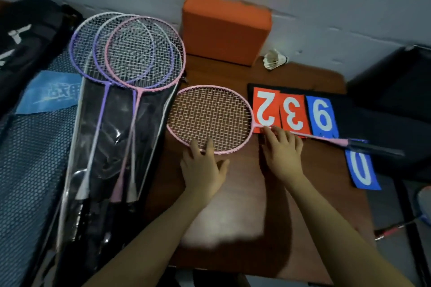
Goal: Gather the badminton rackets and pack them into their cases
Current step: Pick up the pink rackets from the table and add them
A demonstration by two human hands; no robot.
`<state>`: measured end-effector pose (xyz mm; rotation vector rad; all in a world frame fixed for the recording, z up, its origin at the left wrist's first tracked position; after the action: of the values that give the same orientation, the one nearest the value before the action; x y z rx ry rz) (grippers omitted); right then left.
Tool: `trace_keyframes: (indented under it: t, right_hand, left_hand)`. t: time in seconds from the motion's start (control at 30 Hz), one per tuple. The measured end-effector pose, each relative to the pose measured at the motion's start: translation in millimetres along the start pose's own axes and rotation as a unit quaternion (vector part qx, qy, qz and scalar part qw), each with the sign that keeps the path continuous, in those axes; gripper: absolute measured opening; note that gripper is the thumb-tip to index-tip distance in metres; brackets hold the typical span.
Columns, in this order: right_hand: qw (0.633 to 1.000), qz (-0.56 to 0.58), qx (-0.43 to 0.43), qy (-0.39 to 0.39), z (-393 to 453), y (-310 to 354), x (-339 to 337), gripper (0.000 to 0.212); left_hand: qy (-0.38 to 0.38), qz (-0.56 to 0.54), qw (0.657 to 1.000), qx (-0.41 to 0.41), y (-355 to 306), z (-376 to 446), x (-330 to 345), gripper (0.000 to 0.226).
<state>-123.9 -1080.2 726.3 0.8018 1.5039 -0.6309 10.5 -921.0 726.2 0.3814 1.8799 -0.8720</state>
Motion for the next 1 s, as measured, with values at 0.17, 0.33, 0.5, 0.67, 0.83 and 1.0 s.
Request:
trace_keyframes:
  t: [0.17, 0.33, 0.5, 0.67, 0.83, 1.0]
  right_hand:
    - [0.999, 0.003, -0.047, -0.018, 16.8, -10.1, -7.6, 0.034]
    - [0.995, 0.051, -0.065, -0.060, 19.8, -17.2, -5.9, 0.019]
    - [0.979, 0.115, -0.122, -0.112, 6.5, -32.0, -15.4, 0.015]
    - [0.962, 0.193, -0.094, -0.169, -15.4, -31.9, -35.6, 0.018]
    - [0.948, 0.214, -0.093, -0.215, -34.8, -10.9, -53.2, 0.024]
    - [0.932, 0.267, -0.098, -0.224, -47.6, 42.8, -60.4, 0.030]
  left_hand:
    - [0.008, -0.031, 0.999, -0.030, -14.7, 0.1, 17.7, 0.065]
    - [-0.011, -0.037, 0.999, -0.013, -16.1, -0.6, 18.9, 0.064]
    - [-0.056, -0.146, 0.988, -0.015, -14.2, 3.0, 12.1, 0.058]
    - [-0.121, -0.202, 0.971, 0.050, -32.4, 7.1, 0.7, 0.059]
    - [-0.198, -0.143, 0.959, 0.143, -44.2, 6.5, -35.8, 0.058]
    - [-0.235, -0.074, 0.950, 0.193, -15.9, 2.1, -76.7, 0.054]
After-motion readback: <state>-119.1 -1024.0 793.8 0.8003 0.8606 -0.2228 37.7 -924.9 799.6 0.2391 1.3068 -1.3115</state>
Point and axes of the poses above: each hand's wrist, its own z-axis towards the middle knuckle, its own x-axis out of the palm, y = z × x, the point moved 3 cm from there along z, towards the middle knuckle
